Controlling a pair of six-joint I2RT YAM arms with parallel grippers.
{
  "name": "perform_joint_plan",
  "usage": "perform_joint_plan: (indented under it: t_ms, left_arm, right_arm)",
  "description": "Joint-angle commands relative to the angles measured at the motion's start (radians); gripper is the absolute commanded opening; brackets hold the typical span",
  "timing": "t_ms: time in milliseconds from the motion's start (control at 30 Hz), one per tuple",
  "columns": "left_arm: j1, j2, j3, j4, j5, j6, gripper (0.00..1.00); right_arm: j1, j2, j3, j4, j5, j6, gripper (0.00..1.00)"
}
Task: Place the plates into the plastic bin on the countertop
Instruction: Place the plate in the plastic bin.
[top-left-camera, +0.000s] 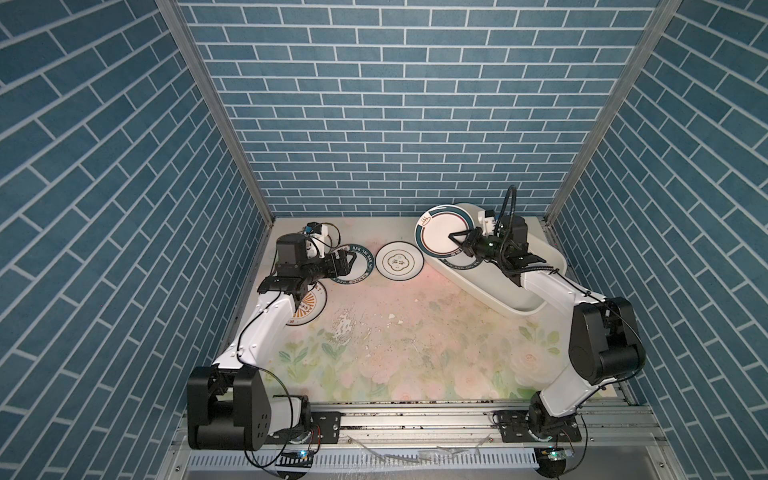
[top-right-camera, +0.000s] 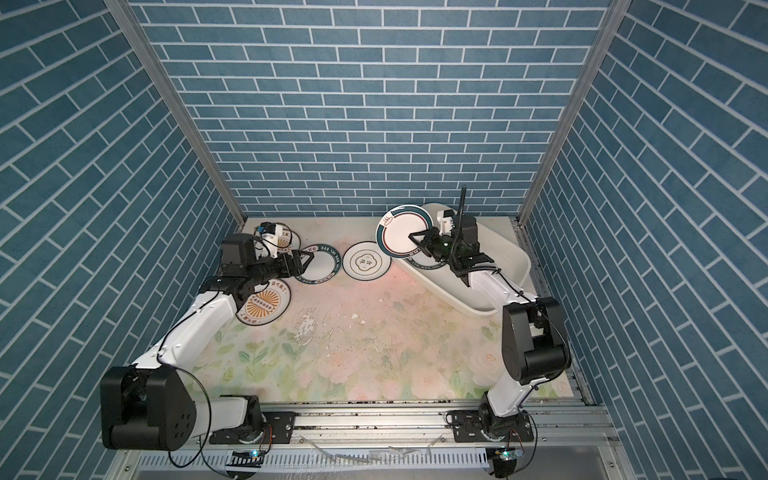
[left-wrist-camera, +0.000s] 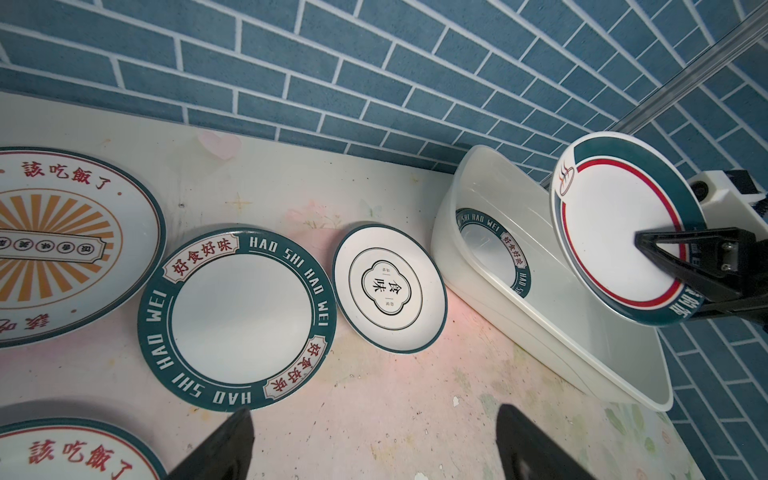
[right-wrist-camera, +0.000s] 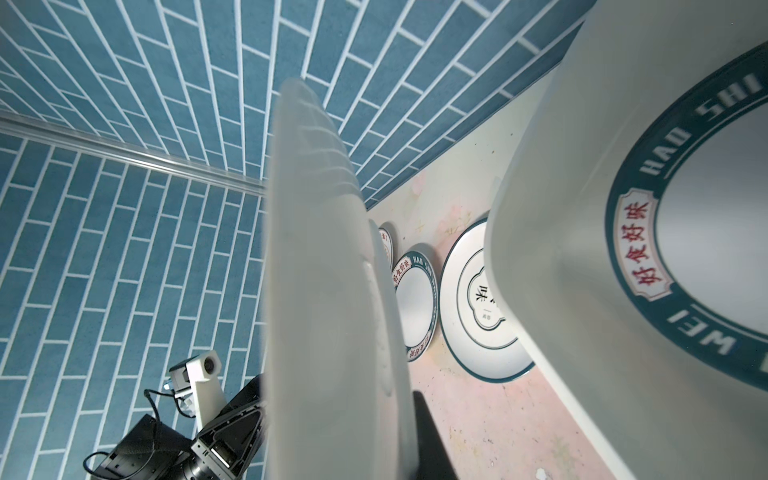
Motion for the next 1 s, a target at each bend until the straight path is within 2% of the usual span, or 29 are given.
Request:
perform_joint_plan:
  t_ms: [0, 300, 667, 967]
  left_arm:
    - [0.010, -0.014, 0.029, -0.026, 0.019, -0.001, 0.92]
    - [0.011, 0.022, 0.124, -0.110, 0.043, 0.008, 0.91]
    - [0.013, -0.004, 0.107, -0.131, 0.050, -0.012, 0.91]
    - [0.017, -0.008, 0.083, -0.112, 0.049, -0.015, 0.92]
  right_arm:
    - [-0.032, -0.019, 0.017, 0.036, -0.039, 0.014, 0.12]
    - [-0.118, 0.054, 0.018, 0.076, -0.078, 0.024, 0.12]
    - [-0.186, 0.201, 0.048, 0.094, -0.123, 0.012, 0.12]
    - [-0.209, 0.304, 0.120, -0.044, -0.111, -0.089, 0.13]
